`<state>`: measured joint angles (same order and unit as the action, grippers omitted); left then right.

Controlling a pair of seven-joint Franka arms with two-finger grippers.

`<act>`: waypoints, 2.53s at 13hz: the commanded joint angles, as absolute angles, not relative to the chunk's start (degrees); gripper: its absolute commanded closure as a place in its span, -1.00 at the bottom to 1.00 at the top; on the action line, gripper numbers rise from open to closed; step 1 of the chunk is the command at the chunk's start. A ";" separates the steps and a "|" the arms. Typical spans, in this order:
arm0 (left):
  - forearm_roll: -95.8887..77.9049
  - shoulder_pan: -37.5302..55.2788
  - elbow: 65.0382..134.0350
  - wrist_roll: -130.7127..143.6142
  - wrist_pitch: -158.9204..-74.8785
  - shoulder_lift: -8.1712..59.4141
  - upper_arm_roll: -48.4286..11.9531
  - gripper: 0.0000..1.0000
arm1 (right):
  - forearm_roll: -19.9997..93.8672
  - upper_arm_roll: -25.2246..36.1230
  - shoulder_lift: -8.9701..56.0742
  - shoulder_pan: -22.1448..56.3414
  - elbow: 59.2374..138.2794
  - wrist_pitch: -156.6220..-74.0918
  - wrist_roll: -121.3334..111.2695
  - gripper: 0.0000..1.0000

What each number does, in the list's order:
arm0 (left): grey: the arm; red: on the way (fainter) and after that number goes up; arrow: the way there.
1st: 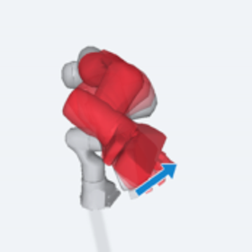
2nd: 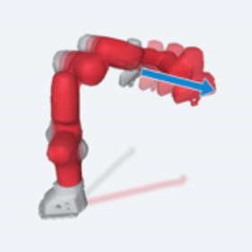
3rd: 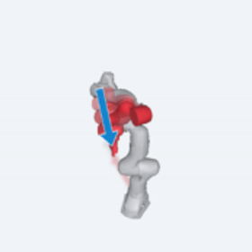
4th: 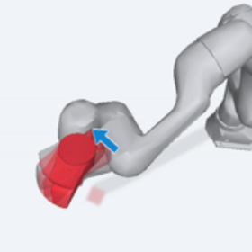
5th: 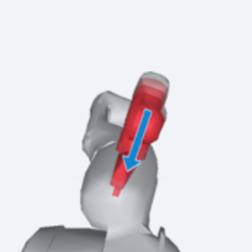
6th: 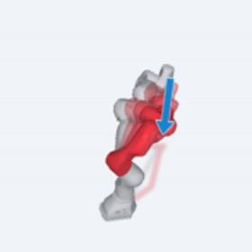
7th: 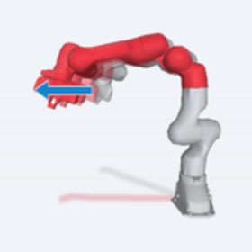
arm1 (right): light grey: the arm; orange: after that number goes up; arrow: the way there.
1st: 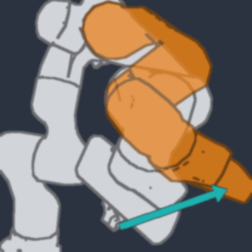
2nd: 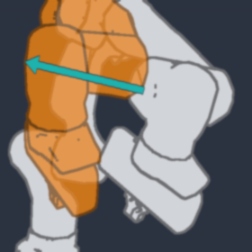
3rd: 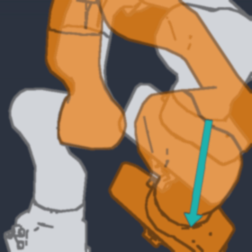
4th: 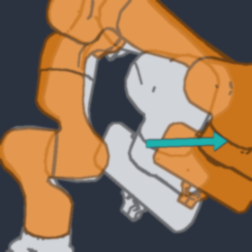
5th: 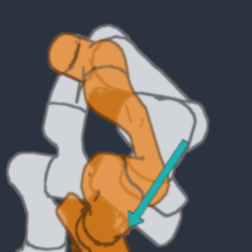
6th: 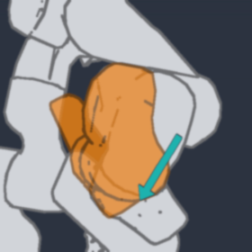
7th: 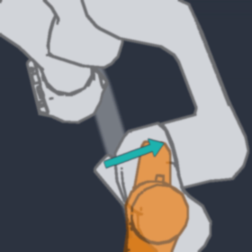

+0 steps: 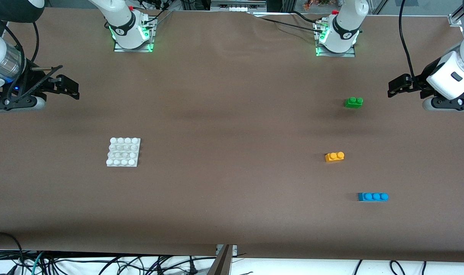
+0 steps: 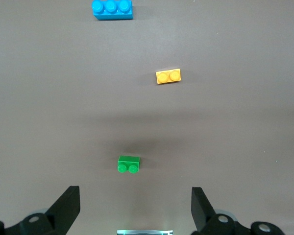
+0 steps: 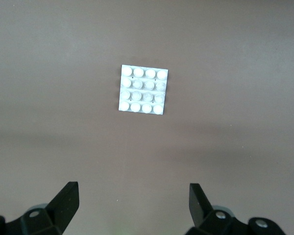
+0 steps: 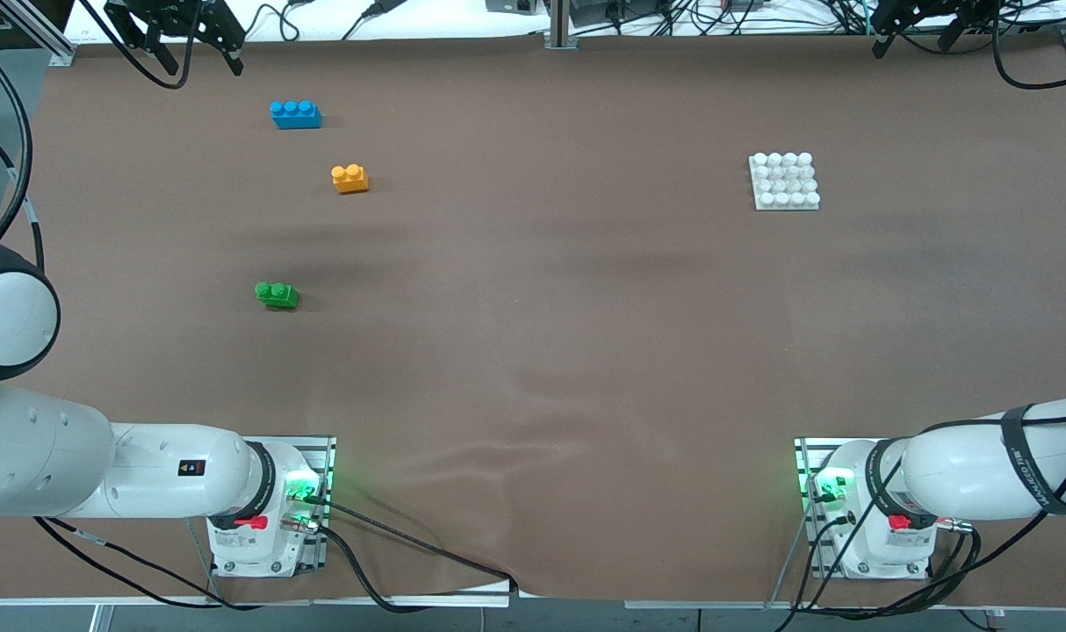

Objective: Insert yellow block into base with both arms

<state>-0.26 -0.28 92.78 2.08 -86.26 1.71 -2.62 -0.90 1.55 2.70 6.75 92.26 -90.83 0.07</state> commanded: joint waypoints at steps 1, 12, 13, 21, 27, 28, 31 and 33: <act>1.05 -0.44 90.62 1.23 -84.64 2.64 -2.90 -1.00 | -1.49 1.14 2.46 6.15 91.32 -89.48 -0.87 -0.99; 1.05 -0.44 90.62 1.14 -84.64 2.64 -2.90 -1.00 | -1.76 1.23 8.16 5.19 92.72 -94.03 -1.05 -0.99; 1.05 -0.44 90.62 1.14 -84.64 2.64 -2.90 -1.00 | -1.84 1.23 8.17 5.10 94.99 -97.09 -1.05 -0.99; 1.05 -0.44 90.62 1.14 -84.55 2.64 -2.90 -1.00 | -1.76 2.28 13.35 4.48 118.65 -136.57 -1.05 -0.98; 1.05 -0.44 90.62 1.14 -84.20 2.64 -2.81 -1.00 | -1.76 2.29 21.17 3.08 118.74 -146.32 -1.14 -0.98; 1.05 -0.44 90.62 1.14 -84.20 2.64 -2.81 -1.00 | -1.58 2.29 22.75 2.64 118.74 -147.99 -1.14 -0.98; 1.05 -0.44 90.62 1.14 -83.94 2.64 -2.81 -1.00 | -0.88 2.29 26.01 2.55 118.65 -152.04 -0.97 -0.98; 1.05 -0.44 90.62 1.14 -83.94 2.64 -2.81 -1.00 | -0.62 2.29 27.85 2.46 118.48 -154.32 -0.88 -0.98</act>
